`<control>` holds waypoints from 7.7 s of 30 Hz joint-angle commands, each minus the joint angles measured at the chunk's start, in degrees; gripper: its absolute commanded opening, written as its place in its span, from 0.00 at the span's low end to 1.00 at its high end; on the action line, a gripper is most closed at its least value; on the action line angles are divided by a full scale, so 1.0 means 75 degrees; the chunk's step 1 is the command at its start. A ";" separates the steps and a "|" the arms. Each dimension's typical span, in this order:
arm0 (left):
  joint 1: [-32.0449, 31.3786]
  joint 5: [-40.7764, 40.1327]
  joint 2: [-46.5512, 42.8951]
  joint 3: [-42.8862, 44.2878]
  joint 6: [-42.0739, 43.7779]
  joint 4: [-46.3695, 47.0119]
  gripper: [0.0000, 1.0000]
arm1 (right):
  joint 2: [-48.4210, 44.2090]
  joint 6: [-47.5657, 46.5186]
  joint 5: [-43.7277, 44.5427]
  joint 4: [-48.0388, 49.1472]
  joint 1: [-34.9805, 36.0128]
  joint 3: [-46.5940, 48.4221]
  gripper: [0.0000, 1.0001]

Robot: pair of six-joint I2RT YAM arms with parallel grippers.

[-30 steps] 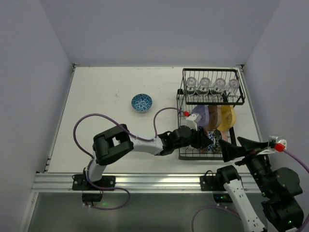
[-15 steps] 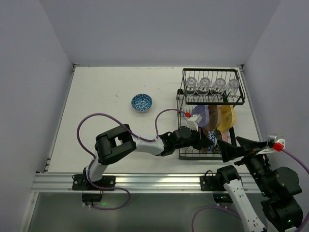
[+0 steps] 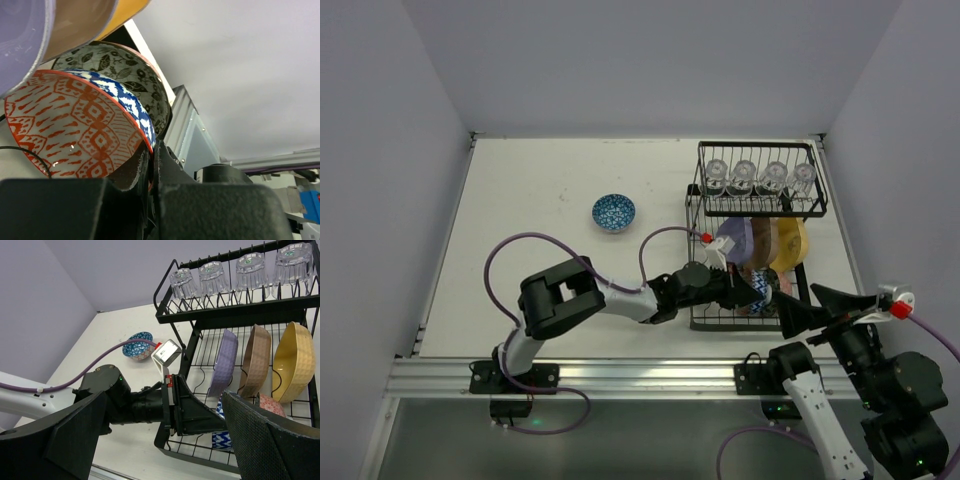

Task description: Unload the mixed dishes from the dish rack

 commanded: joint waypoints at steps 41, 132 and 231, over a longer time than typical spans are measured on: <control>-0.0755 -0.1865 -0.3411 -0.1384 0.2241 -0.0748 0.00 | 0.0368 -0.0254 0.0277 0.0023 0.0006 0.0254 0.99; 0.1929 -0.0554 -0.6142 -0.1501 0.2455 -0.4319 0.96 | 0.0369 -0.0114 0.0219 0.0128 0.0006 0.0149 0.99; -0.0018 0.0944 0.1169 0.1861 0.0062 0.1074 0.00 | 0.0251 -0.0102 -0.0132 -0.0059 0.0018 0.0688 0.99</control>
